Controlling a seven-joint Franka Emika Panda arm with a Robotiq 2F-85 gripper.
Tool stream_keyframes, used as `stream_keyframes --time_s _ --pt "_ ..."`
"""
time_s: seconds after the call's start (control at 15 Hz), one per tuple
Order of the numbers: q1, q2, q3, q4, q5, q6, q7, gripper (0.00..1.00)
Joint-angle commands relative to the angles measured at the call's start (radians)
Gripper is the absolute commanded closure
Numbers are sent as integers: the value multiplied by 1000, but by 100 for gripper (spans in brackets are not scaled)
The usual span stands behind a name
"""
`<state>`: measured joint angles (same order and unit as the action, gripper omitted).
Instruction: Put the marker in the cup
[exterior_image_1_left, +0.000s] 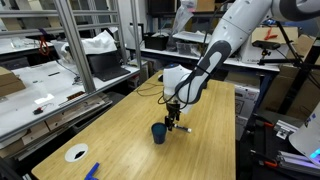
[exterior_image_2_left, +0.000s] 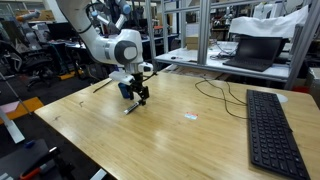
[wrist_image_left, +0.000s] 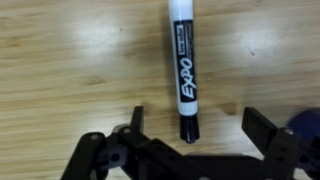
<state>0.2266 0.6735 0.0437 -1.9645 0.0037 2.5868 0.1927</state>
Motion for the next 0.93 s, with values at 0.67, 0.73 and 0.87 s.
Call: stream_keyframes --time_s 0.67,0.73,0.87 --pt "29 7 -24 -8 -28 44 46 71" --pt "28 5 -22 -5 -28 40 44 79" --pt "30 3 -19 -2 -27 41 43 93"
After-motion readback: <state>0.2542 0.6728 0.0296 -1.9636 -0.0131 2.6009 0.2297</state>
